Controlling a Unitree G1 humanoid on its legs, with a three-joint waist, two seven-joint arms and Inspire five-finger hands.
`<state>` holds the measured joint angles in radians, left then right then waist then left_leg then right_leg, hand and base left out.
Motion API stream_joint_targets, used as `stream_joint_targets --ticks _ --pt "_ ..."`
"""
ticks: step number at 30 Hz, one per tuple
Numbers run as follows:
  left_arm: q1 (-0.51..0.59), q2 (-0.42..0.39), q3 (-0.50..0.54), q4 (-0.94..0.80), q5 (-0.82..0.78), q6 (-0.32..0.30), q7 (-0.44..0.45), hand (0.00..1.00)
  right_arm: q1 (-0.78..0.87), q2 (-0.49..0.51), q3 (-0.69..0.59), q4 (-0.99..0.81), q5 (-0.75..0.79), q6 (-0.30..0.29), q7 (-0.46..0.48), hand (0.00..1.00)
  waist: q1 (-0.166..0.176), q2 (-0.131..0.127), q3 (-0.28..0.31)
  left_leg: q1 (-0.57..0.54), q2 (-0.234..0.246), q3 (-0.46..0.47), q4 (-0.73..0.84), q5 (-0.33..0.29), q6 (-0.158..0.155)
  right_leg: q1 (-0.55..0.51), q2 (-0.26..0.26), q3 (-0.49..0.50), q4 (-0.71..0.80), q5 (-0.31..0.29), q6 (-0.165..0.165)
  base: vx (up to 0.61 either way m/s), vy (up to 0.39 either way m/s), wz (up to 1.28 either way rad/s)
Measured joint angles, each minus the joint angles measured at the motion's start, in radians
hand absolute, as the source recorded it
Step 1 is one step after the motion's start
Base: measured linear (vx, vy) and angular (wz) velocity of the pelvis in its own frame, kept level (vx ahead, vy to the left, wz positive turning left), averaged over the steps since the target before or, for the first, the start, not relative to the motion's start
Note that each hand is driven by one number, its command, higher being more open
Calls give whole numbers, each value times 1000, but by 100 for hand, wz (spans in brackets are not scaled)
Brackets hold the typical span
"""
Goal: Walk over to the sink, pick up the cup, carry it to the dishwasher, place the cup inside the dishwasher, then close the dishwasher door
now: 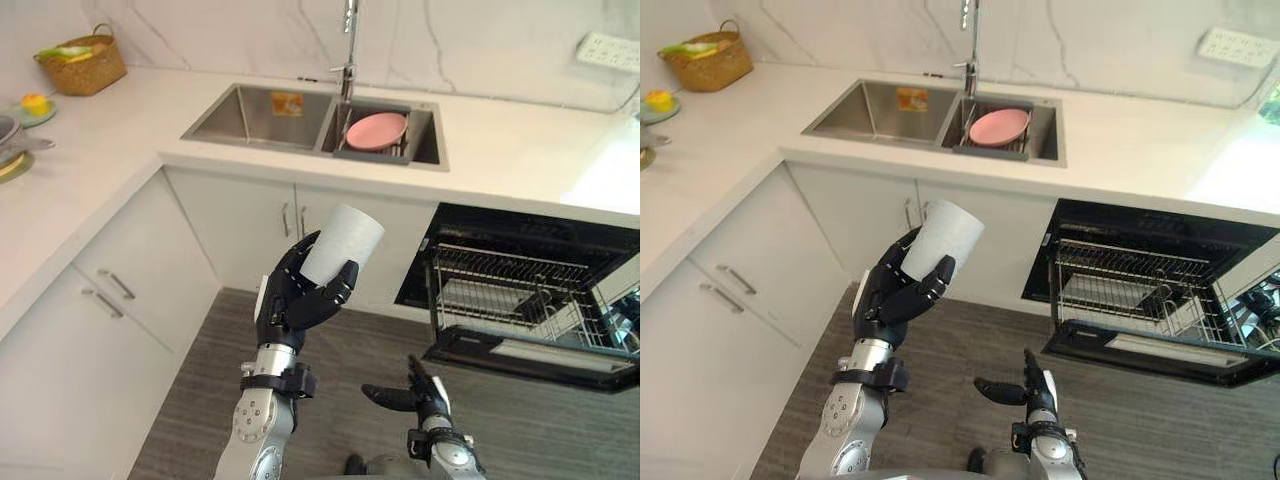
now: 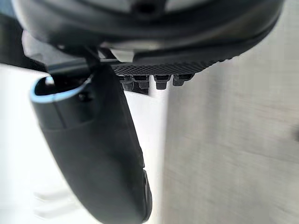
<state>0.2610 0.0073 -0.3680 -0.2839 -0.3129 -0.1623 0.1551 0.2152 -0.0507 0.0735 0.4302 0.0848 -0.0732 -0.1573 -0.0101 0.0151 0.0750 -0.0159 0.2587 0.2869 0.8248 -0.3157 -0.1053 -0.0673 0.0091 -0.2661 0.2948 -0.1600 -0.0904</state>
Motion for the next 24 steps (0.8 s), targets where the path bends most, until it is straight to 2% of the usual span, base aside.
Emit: stream_joint_targets --ticks 1,2,3,4,6,7,8,9,12,13,16,18,20,23,24 --pt "-1 -1 0 -9 0 -2 -1 0 -4 0 -1 -40 0 -16 -5 100 8 -2 0 -45 3 -3 9 -15 20 23 1 20 -23 -1 1 233 27 -37" --pt "-1 -2 -2 -15 0 -3 -1 0 -7 0 -1 -55 0 -21 -5 100 14 -4 0 -66 0 -9 -2 -25 27 28 1 32 -31 0 2 189 65 -50" --pt "-1 -2 -4 -19 1 -7 -1 0 -20 0 1 -69 0 -32 -5 100 25 -4 -1 -105 -20 -50 -58 -40 43 42 0 58 -52 1 5 107 52 -46" --pt "-1 -2 -3 -19 1 -8 -1 0 -28 2 2 -70 0 -33 -5 100 29 -5 0 -119 -33 -77 -96 -41 45 50 -1 71 -61 2 6 135 100 -59" --pt "-1 0 4 -19 3 -8 2 0 -42 3 10 -69 0 -33 -6 100 40 -9 2 -157 -114 -225 -287 -32 38 69 -22 117 -76 10 46 180 218 -54" --pt "-1 -1 6 -19 9 -8 3 0 -43 2 11 -69 0 -33 -6 100 40 -8 1 -162 -134 -265 -337 -22 34 71 -29 128 -75 8 57 205 283 -56" --pt "-2 1 7 -19 21 -8 11 0 -44 1 12 -69 0 -33 -9 100 40 -2 -2 -156 -163 -314 -418 71 32 70 -37 157 -69 3 84 181 283 -69" --pt "-3 10 5 -18 21 -11 19 0 -43 2 16 -69 -4 -32 -15 100 43 0 -7 -128 -176 -297 -446 147 81 73 -46 194 -69 -4 106 184 301 -66" --pt "-17 24 6 -18 29 -18 40 0 -15 36 29 -152 -14 -31 -18 100 34 -42 -8 -121 -206 -247 -455 139 91 60 -85 236 -69 -7 134 159 266 -48" --pt "-18 35 3 -18 38 -17 48 0 -10 48 40 -216 -34 -31 -17 100 31 -54 -7 -104 -221 -209 -465 130 106 46 -103 272 -60 -12 146 107 219 -59" --pt "-19 56 -6 -18 48 -17 60 0 -21 51 61 -297 -50 -45 -17 100 21 -55 -7 -54 -240 -135 -498 111 136 4 -124 323 26 -27 173 64 179 -83" --pt "-32 61 -11 -18 82 -18 72 0 -38 52 70 -344 -79 -56 -21 100 12 -58 -9 3 -240 -51 -538 101 149 -61 -147 258 146 -25 171 29 138 -98" --pt "-44 71 -5 -18 102 -18 91 0 -56 54 74 -350 -80 -63 -21 100 -1 -61 -11 37 -239 -5 -560 100 151 -75 -169 167 167 -22 164 37 66 -74" --pt "-70 77 16 -19 118 -21 112 0 -61 54 90 -378 -80 -69 -25 100 -11 -61 -11 59 -227 56 -584 99 153 -76 -176 57 126 -25 149 32 3 -74" --pt "-85 77 30 -19 119 -21 120 0 -70 55 93 -379 -80 -71 -21 100 -11 -59 -9 59 -210 81 -583 95 160 -77 -163 13 89 -15 134 42 -121 -73"
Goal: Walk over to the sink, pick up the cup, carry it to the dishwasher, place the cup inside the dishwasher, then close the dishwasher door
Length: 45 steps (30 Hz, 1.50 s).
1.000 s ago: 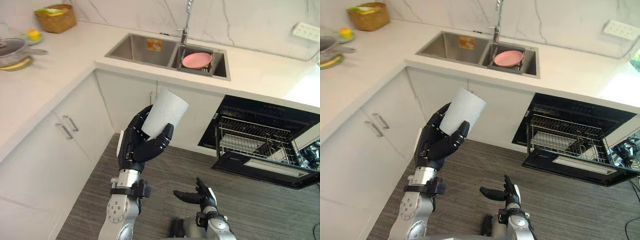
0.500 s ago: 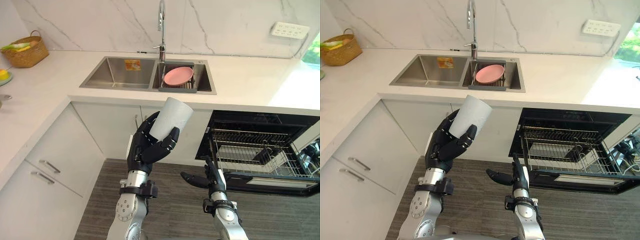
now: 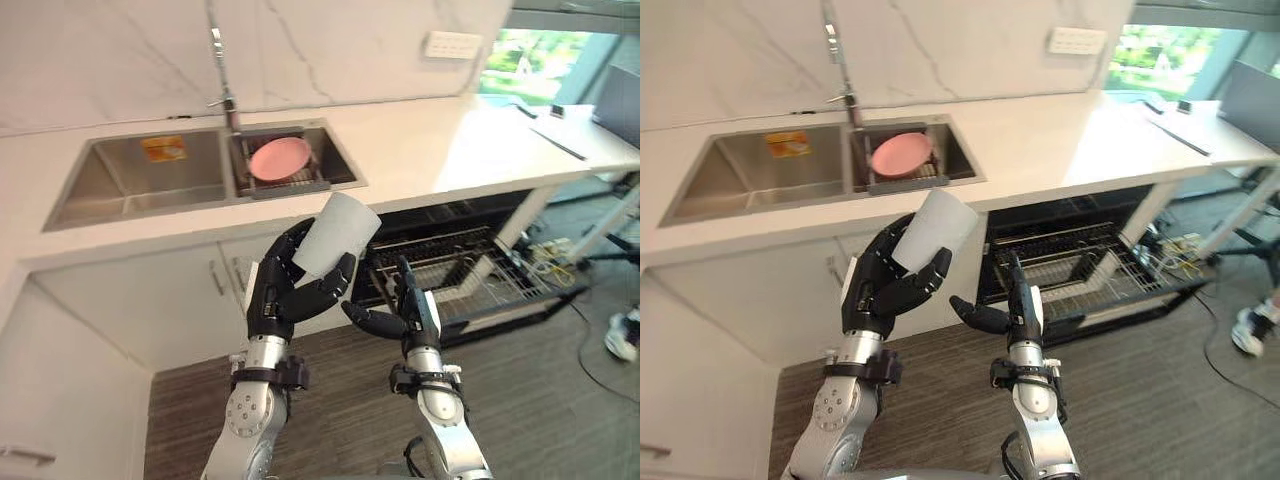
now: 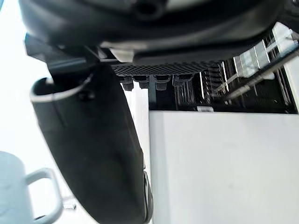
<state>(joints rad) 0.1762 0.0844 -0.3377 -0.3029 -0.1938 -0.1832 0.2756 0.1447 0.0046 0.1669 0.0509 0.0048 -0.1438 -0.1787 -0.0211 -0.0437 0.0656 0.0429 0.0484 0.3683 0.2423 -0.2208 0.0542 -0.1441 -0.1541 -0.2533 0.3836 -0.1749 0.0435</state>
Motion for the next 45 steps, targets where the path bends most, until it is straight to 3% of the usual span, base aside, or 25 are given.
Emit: stream_joint_targets --ticks 2,3,6,7,8,9,10,12,14,16,17,18,19,20,21,22,23,25,31,36,45 --pt "-11 -3 18 0 3 0 11 0 -11 -5 0 0 0 0 2 100 -7 6 3 -1 28 6 12 -5 0 23 42 -20 -74 33 -23 69 -163 -66" --pt "-15 -8 23 0 17 0 12 0 -15 -15 -1 -16 1 0 0 100 -14 19 7 6 48 -2 11 -17 -21 48 74 -11 -112 53 -38 86 -112 -40" --pt "-21 -31 22 0 40 0 9 0 -13 -62 -10 -73 2 0 -1 100 -40 32 15 39 77 15 12 -26 -41 81 112 7 -144 57 -46 69 -99 -30" --pt "-22 -36 19 0 40 0 9 0 -12 -70 -13 -84 3 -3 -2 100 -46 38 16 43 88 15 21 -33 -53 94 123 7 -160 60 -50 36 -105 -18" --pt "-28 -40 16 0 40 -1 8 0 -8 -77 -16 -108 4 -12 -2 100 -50 52 24 43 117 15 66 -53 -85 120 145 8 -195 65 -56 26 -97 -17" --pt "-27 -41 16 1 39 -2 8 0 -3 -76 -14 -120 5 -26 0 100 -47 60 35 21 152 1 176 -67 -108 160 166 19 -234 71 -65 21 -79 -25" --pt "-25 -42 19 1 39 -2 9 0 -1 -74 -12 -127 10 -27 1 100 -44 62 37 1 169 -7 248 -67 -108 178 173 32 -251 75 -71 59 -64 -41" --pt "-26 -68 33 1 38 -14 9 0 19 -82 -1 -199 26 -40 13 100 -23 104 56 -113 237 -59 538 -38 -109 233 204 73 -291 78 -96 120 -7 -45" --pt "-28 -73 32 1 38 -20 9 0 15 -78 -5 -207 49 -54 14 100 -13 102 55 -159 194 -115 511 -78 -120 236 182 105 -294 77 -98 157 61 -45" --pt "-29 -75 27 1 38 -22 9 0 9 -79 -14 -208 53 -57 7 100 -6 97 56 -192 121 -174 396 -94 -111 239 146 137 -295 80 -91 158 89 -58" --pt "-30 -75 22 1 38 -22 10 0 8 -81 -21 -207 54 -57 2 100 -2 98 56 -207 69 -243 262 -80 -119 241 128 165 -295 86 -71 118 107 -56" --pt "-30 -75 21 1 38 -22 10 0 8 -82 -24 -206 54 -57 2 100 1 100 54 -203 54 -271 199 -58 -123 243 127 172 -294 85 -65 154 155 -62" --pt "-30 -75 16 0 38 -22 12 0 8 -85 -26 -205 55 -57 1 100 2 114 46 -191 49 -305 92 20 -118 249 135 185 -295 79 -51 184 187 -55" --pt "-29 -70 12 1 38 -22 12 0 10 -86 -25 -197 65 -57 1 100 3 113 40 -162 59 -302 46 133 -92 267 145 206 -295 66 -31 189 180 -43" --pt "-29 -65 12 3 38 -22 13 0 12 -84 -24 -194 70 -56 1 100 1 102 41 -152 55 -297 41 136 -92 274 138 207 -295 64 -28 191 139 -30" --pt "-30 -49 7 4 38 -21 13 0 29 -63 -25 -196 91 -58 6 100 -3 63 31 -107 32 -283 -19 151 -82 283 112 201 -294 59 -19 164 86 -10" --pt "-30 -43 7 4 38 -21 13 0 28 -56 -27 -197 91 -58 8 100 -5 47 25 -91 15 -274 -52 161 -75 282 96 202 -295 53 -10 172 95 -10" --pt "-30 -37 8 4 38 -21 17 0 26 -49 -38 -199 116 -59 21 100 -7 45 23 -53 -16 -263 -111 181 -59 284 67 204 -296 48 -1 110 100 -6" --pt "-30 -33 37 2 39 -21 31 0 27 -37 -32 -199 170 -59 53 100 -4 45 22 -14 -35 -239 -179 200 -49 283 52 221 -301 44 8 23 25 -11" --pt "-30 -29 57 2 65 -21 46 0 37 -30 -31 -199 254 -59 77 100 -20 43 19 -9 -39 -231 -241 235 -51 268 60 227 -330 54 21 -31 -25 -5" --pt "-66 -26 83 40 119 -20 80 0 62 -32 6 -242 408 -68 118 100 -25 43 4 -6 -36 -207 -266 241 -50 253 64 249 -345 68 35 4 -4 -8"
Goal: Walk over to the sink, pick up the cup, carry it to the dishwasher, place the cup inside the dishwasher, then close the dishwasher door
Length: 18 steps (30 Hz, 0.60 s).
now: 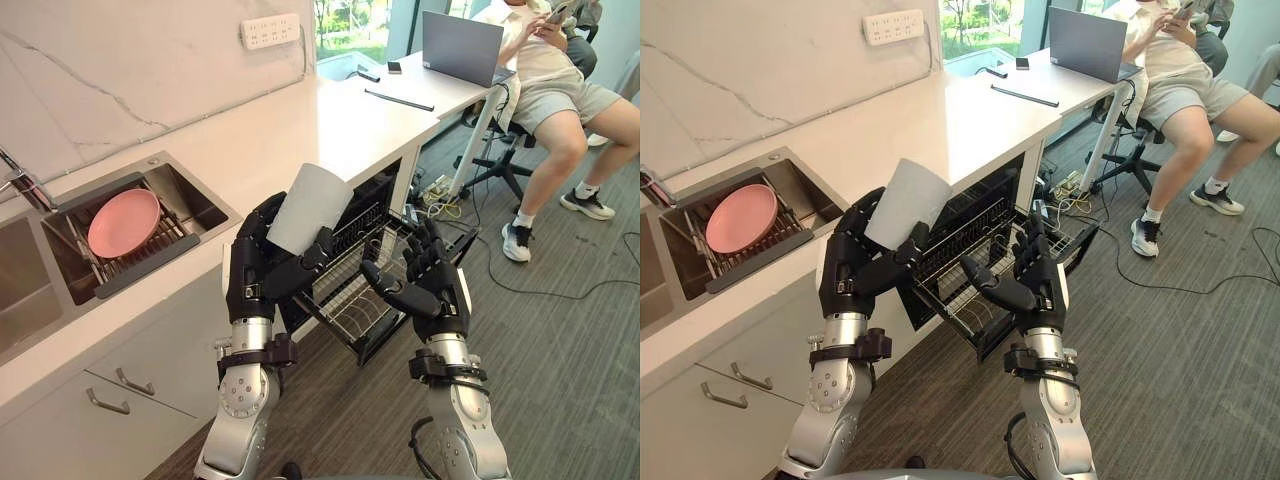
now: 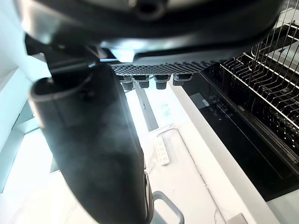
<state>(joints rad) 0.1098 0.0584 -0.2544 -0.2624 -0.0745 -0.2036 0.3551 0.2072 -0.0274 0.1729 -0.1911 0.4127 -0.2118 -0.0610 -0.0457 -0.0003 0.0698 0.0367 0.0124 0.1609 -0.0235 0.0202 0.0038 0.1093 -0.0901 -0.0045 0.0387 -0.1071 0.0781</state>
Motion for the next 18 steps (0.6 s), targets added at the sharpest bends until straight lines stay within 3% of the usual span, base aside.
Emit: stream_joint_targets --ticks 10,18 --pt "-9 -1 19 59 17 1 33 0 0 1 35 -23 149 -12 34 100 -1 -13 -27 0 -2 14 -10 3 5 -4 -7 7 -12 9 5 -1 2 -3" --pt "-7 -3 -33 84 19 2 30 0 0 0 73 -22 197 -28 34 100 -1 -13 -51 0 -14 13 -42 24 11 -18 -11 5 -12 10 6 0 0 0"
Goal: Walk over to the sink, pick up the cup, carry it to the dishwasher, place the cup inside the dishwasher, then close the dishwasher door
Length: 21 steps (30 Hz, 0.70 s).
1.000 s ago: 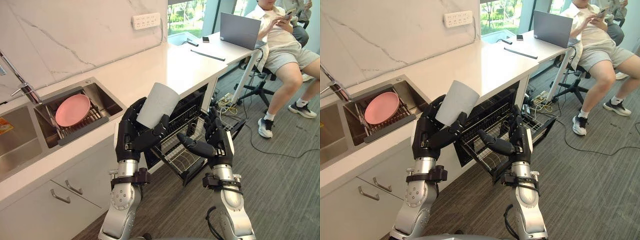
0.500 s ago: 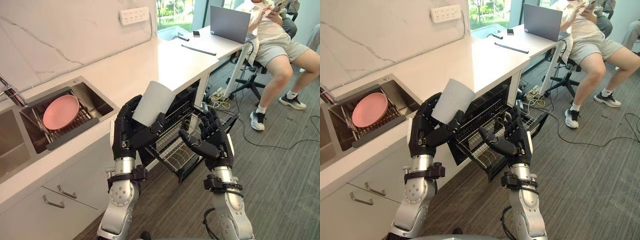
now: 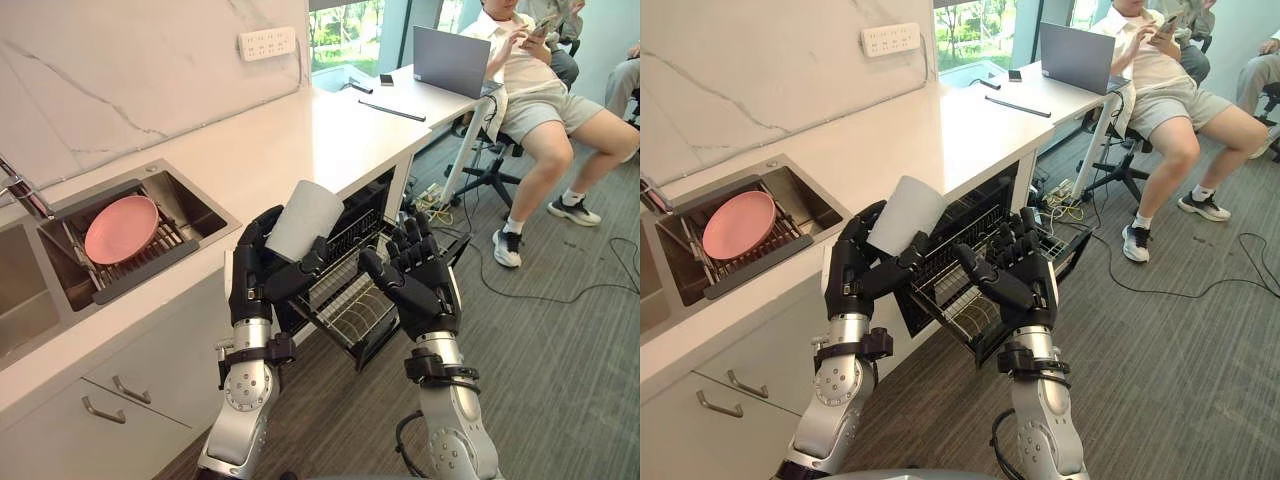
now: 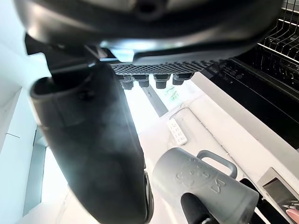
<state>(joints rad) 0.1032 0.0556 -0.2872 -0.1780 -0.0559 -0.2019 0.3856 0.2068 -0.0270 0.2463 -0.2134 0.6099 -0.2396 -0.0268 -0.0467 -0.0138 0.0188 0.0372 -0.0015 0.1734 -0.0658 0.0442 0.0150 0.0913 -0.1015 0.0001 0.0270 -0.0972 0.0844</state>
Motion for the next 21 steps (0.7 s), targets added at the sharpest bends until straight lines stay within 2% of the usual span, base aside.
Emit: stream_joint_targets --ticks 9,21 --pt "2 2 -83 0 57 0 1 0 -4 0 55 40 36 -2 1 100 1 0 -6 5 -8 -19 -21 20 5 1 -5 -18 4 0 1 -25 -9 6" --pt "4 3 -136 0 97 0 9 0 -11 0 95 67 50 -25 -4 100 1 -3 -9 0 -8 -29 -21 30 5 -1 -4 -28 7 1 -1 -17 -8 2"
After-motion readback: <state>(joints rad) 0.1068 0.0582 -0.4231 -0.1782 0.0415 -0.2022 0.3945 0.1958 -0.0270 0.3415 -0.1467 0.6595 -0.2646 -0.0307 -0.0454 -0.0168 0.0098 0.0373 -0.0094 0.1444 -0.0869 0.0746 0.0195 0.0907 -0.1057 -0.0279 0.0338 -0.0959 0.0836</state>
